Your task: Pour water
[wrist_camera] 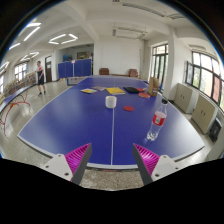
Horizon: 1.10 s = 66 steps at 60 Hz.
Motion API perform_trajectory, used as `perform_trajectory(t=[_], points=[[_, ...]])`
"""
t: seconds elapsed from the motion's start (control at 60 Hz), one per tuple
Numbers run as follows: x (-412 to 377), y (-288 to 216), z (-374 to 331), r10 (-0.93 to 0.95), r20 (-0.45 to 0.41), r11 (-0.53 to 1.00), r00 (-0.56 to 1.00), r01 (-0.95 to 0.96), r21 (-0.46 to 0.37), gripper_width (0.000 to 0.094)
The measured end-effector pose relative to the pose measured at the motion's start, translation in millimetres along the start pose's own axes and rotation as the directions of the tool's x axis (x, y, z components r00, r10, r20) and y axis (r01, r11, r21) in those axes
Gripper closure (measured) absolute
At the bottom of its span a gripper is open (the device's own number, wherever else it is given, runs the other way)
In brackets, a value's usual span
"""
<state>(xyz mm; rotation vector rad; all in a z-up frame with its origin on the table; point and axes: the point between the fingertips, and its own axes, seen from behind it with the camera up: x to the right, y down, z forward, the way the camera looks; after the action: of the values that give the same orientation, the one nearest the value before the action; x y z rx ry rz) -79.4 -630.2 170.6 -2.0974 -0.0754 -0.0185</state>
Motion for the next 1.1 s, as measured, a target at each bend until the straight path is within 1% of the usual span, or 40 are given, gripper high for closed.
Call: perform_trajectory(t=[0.067, 0.083, 0.167, 0.267, 0.483, 0.533, 0.55, 0.6, 0.65, 0.717, 0.75, 0.883, 0.917, 0.933, 1.033, 1.1], points=[[48, 20, 29, 0.006, -0.050, 1.000, 0.999, -0.006, -0.013, 0.0085], [49, 18, 20, 0.009, -0.062, 1.000, 0.998, -0.010, -0.018, 0.0083], [110, 32, 66, 0.020, -0.108, 1.000, 0.994, -0.021, -0.009, 0.0086], [171, 20, 107, 0.036, -0.154, 0.999, 0.987, -0.030, 0.038, 0.0083], [245, -19, 204, 0.090, -0.158, 0.989, 0.983, -0.069, 0.129, 0.0086], [252, -25, 224, 0.100, -0.147, 0.986, 0.984, -0.078, 0.146, 0.0105], [251, -26, 221, 0.101, -0.145, 0.985, 0.984, -0.079, 0.151, 0.0114], [253, -29, 242, 0.101, -0.135, 0.983, 0.986, -0.078, 0.164, 0.0154], [249, -33, 254, 0.087, -0.105, 0.982, 0.991, -0.067, 0.176, 0.0245], [242, -40, 267, 0.065, -0.083, 0.978, 0.994, -0.047, 0.203, 0.0408], [243, -43, 267, 0.059, -0.084, 0.975, 0.995, -0.039, 0.218, 0.0414], [244, -44, 270, 0.097, -0.091, 0.968, 0.991, -0.073, 0.239, 0.0554], [245, -42, 268, 0.105, -0.086, 0.968, 0.991, -0.082, 0.238, 0.0565], [245, -43, 269, 0.108, -0.082, 0.968, 0.991, -0.085, 0.237, 0.0597], [250, -46, 266, 0.115, -0.105, 0.968, 0.988, -0.087, 0.237, 0.0600], [250, -58, 264, 0.107, -0.134, 0.967, 0.985, -0.072, 0.244, 0.0597]])
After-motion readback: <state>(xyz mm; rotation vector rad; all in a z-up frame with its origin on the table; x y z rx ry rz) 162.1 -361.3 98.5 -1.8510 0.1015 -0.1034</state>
